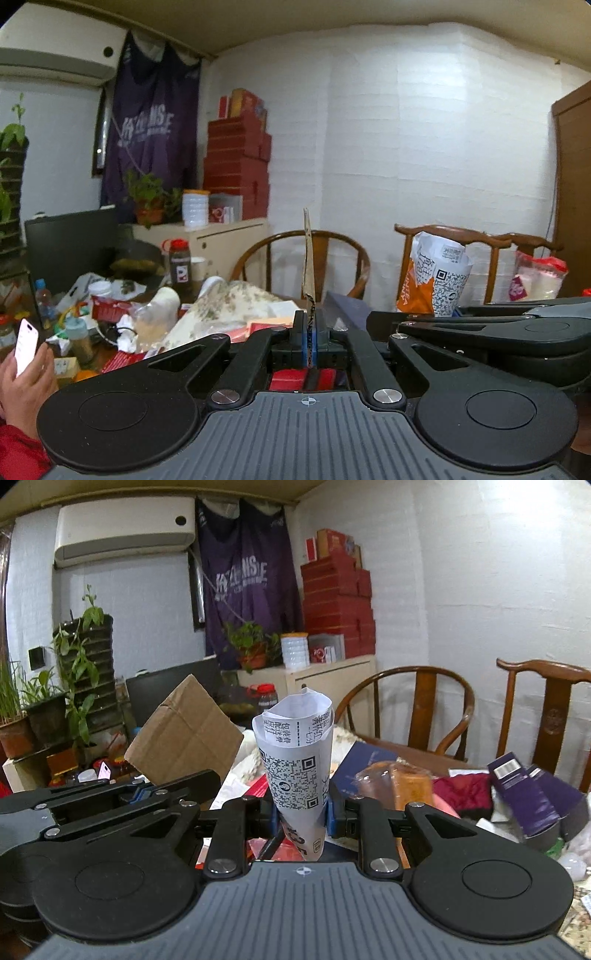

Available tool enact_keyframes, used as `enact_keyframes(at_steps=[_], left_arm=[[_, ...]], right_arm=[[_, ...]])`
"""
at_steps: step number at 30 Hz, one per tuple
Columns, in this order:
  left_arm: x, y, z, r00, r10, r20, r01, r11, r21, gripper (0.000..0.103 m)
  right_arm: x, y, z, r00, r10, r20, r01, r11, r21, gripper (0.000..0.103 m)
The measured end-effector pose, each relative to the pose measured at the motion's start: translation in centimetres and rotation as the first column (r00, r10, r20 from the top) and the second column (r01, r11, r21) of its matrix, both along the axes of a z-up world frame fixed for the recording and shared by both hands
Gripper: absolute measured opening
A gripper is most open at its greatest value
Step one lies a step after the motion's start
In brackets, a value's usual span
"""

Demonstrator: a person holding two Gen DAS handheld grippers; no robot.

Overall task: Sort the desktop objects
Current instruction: 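Carry the roll and cardboard over the orange basin and open both grippers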

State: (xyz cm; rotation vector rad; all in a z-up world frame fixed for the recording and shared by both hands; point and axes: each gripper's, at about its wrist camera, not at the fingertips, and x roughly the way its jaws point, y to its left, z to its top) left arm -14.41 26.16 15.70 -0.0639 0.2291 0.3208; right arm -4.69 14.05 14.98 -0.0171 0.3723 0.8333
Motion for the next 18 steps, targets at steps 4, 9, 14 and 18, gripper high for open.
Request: enact_keyframes(at_steps=[4,9,14,18], left_arm=[[0.9,1.3,-0.4,1.000,0.011,-0.009,-0.011,1.000,-0.008,0.000],[2.2,2.4,-1.2,0.999,0.033,-0.034,-0.033,0.999,-0.010,0.001],[3.9,3.4,-2.3,0.995,0.072,-0.071,-0.072,0.997,-0.001,0.009],[4.5,3.9,-2.9,0.990,0.122,-0.071,-0.120,0.992,0.026,0.022]], right_arm=[[0.6,1.5,-0.6,1.000,-0.001,0.000,0.001,1.000,-0.012,0.027],[1.5,3.0,-1.3,1.000,-0.018,0.003,0.018,0.999,-0.033,0.035],[2.3,3.9,-2.2,0.999,-0.035,0.008,0.035,0.998,-0.048,0.041],[2.6,3.6,-2.7,0.998,-0.056,0.023,0.056,0.998,-0.028,0.058]])
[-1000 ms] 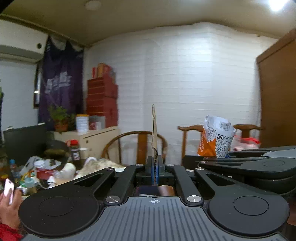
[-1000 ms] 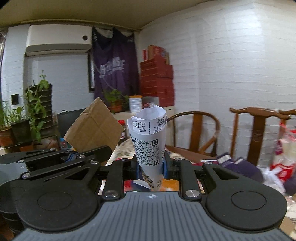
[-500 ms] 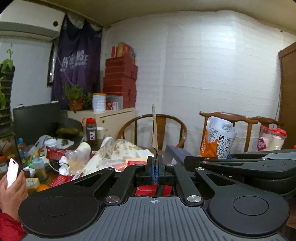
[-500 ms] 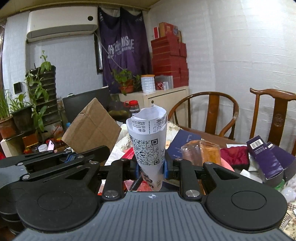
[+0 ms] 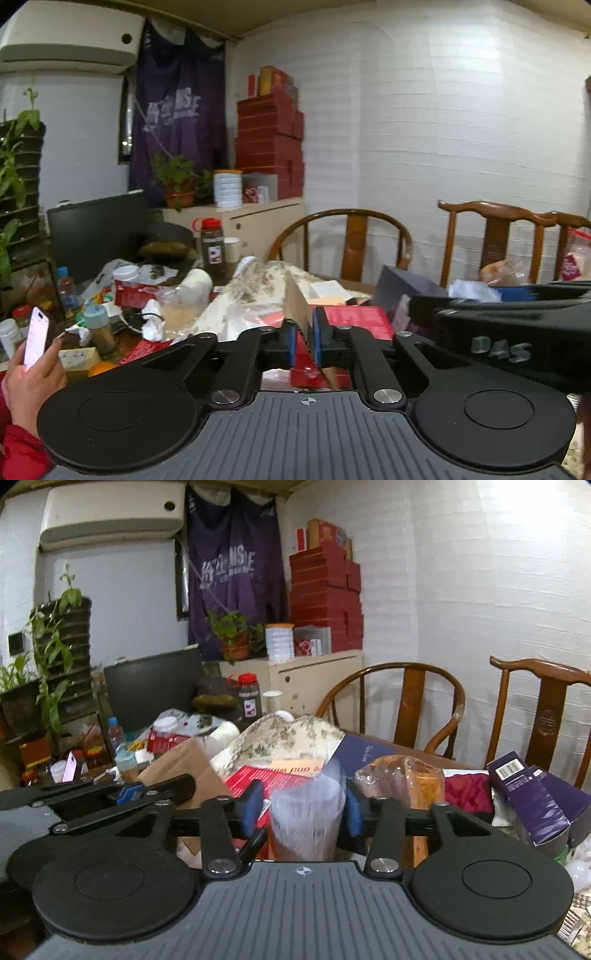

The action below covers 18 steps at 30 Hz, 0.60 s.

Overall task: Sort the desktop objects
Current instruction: 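Carry the roll and cardboard over the orange basin and open both grippers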

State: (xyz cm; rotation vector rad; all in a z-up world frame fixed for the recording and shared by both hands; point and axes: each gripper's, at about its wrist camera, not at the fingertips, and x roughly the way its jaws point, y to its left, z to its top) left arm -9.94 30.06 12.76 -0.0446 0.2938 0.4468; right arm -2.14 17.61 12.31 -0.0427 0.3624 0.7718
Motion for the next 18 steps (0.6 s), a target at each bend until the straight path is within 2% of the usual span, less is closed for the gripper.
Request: enact_keyframes(at_steps=[3,5,6,8,10,13,16,18], left_arm=[[0.0,0.5,-0.2,1.000,0.010,0.000,-0.010,1.000,-0.002,0.027],[0.0,0.4,-0.4,1.000,0.020,-0.003,-0.020,1.000,0.013,0.032],[0.0,0.2,-0.5,1.000,0.029,-0.002,-0.028,0.999,0.024,0.037],[0.0,-0.2,-0.6,0.999,0.045,0.005,-0.045,0.998,0.045,0.058],[-0.4,-0.9,-0.5,0.998,0.064,0.028,-0.067,0.994,0.088,0.067],[-1.1,-2.0,0.2,0.995,0.075,0.059,-0.082,0.987,0.140,0.071],[-1.6,-2.6,1.0,0.994,0.070,0.079,-0.080,0.987,0.141,0.078],[-2.1,-3.0,1.4,0.993,0.079,0.092,-0.092,0.985,0.148,0.080]], right_arm=[[0.3,-0.9,0.0,1.000,0.010,-0.006,-0.009,0.999,0.031,0.071],[0.3,-1.4,0.0,1.000,0.014,0.004,-0.015,0.999,0.047,0.075],[0.2,-1.6,0.0,1.000,0.014,0.009,-0.014,0.999,0.049,0.076],[0.1,-1.9,0.0,1.000,0.016,0.016,-0.017,0.999,0.044,0.078],[-0.3,-2.3,-0.1,1.000,0.014,0.025,-0.015,0.999,0.049,0.081],[-0.5,-3.2,0.2,0.999,0.014,0.029,-0.016,0.997,0.075,0.085],[-0.9,-4.0,0.9,0.999,0.008,0.035,-0.011,0.995,0.096,0.089],[-1.2,-4.4,1.3,0.999,0.008,0.043,-0.012,0.995,0.104,0.090]])
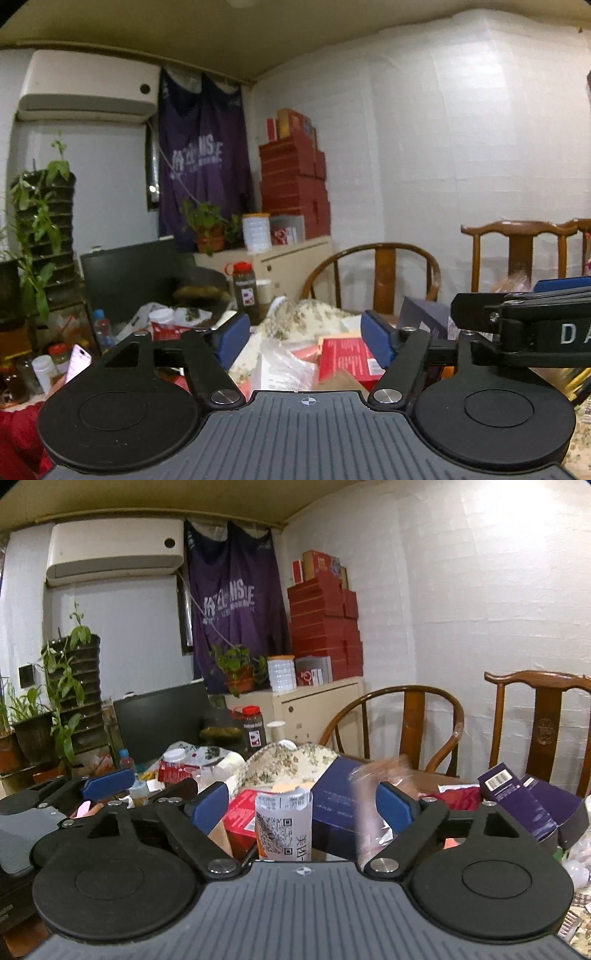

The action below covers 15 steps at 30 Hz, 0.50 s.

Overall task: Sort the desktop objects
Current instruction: 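Carry the roll and cardboard over the orange basin and open both grippers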

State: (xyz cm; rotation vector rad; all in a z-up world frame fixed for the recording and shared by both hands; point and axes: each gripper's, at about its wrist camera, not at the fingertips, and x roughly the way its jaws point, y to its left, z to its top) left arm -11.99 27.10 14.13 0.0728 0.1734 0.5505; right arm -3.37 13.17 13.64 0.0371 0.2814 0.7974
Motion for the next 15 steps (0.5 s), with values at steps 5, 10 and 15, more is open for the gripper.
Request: enact_keyframes(at_steps=[5,10,15], left_arm=[[-0.9,-0.8,0.4,1.000,0.002,0.001,-0.002,1.000,-0.010,0.080],[-2.1,-1.8,-0.1,1.000,0.015,-0.008,-0.015,0.999,-0.029,0.083],[-4.1,-3.0,-0.9,0.999,0.041,-0.004,-0.041,0.999,-0.034,0.094]], right_arm=[[-1.3,-1.4,0.7,1.000,0.006,0.022,-0.006,1.000,0.022,0.093],[-2.4,-3.2,0.8,1.000,0.013,0.023,-0.014,0.999,0.044,0.095],[-3.7,-5.4,-0.1,1.000,0.020,0.018,-0.021,0.998,0.055,0.098]])
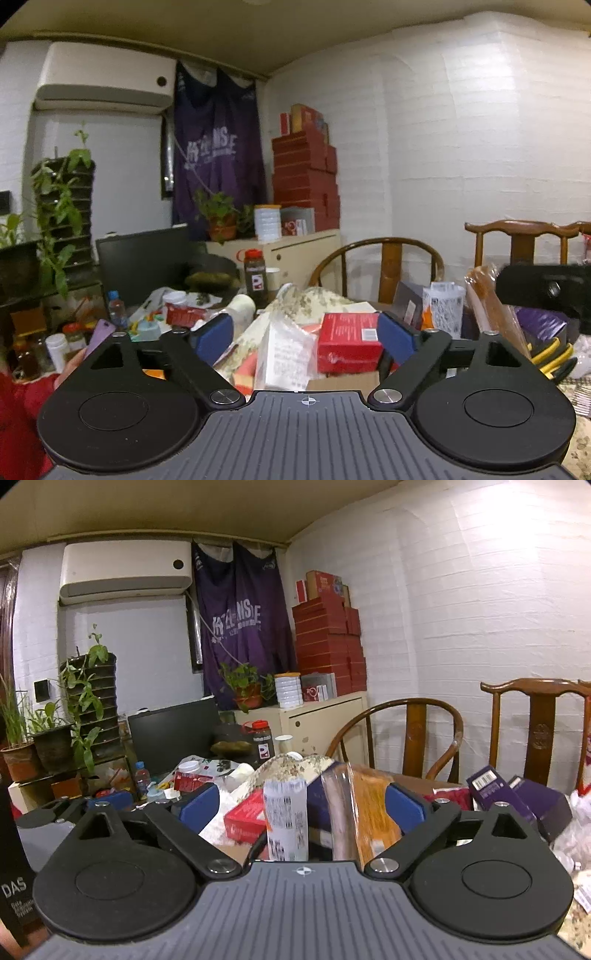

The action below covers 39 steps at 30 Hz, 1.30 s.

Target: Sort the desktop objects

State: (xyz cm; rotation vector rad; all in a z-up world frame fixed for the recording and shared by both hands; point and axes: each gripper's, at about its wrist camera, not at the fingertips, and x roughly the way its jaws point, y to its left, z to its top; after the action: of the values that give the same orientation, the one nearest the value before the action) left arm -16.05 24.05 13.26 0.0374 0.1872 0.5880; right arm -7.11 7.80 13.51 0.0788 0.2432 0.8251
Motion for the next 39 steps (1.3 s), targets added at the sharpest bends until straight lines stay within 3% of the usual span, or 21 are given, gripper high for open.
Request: enact_keyframes(at_steps=[5,16,28,39], left_arm=[[-2.4,-1.7,-0.8,1.000,0.013,0.004,-0.013,1.000,0.017,0.103],[-6.1,-2.8,-4.0,0.997,0.036,-0.064,-0.040,0.998,-0.053,0.103],[-7.4,-1.1,-7.5,0.988,0.098,-0.119,-0.113,0.986,-0.121,0.103],[-6.9,-1.8,-8.8,0.989,0.052,-0.141,-0.071,0.989,-0.133,0.103]], right_arm=[[-1.7,-2.0,-2.0,0.999,0.006,-0.031,-0.006,1.000,-0.008,0.100],[-5.7,-3.9,-5.3,1.000,-0.029,-0.001,0.029,0.999,-0.041,0.102],[-6.9,-3.0,-8.6,0.999,-0.052,0.014,0.053,0.990,-0.129,0.102],[-7.4,-2.2,-9.3,0.998,-0.042,0.054,0.051,0.985,-0.164,0.102]])
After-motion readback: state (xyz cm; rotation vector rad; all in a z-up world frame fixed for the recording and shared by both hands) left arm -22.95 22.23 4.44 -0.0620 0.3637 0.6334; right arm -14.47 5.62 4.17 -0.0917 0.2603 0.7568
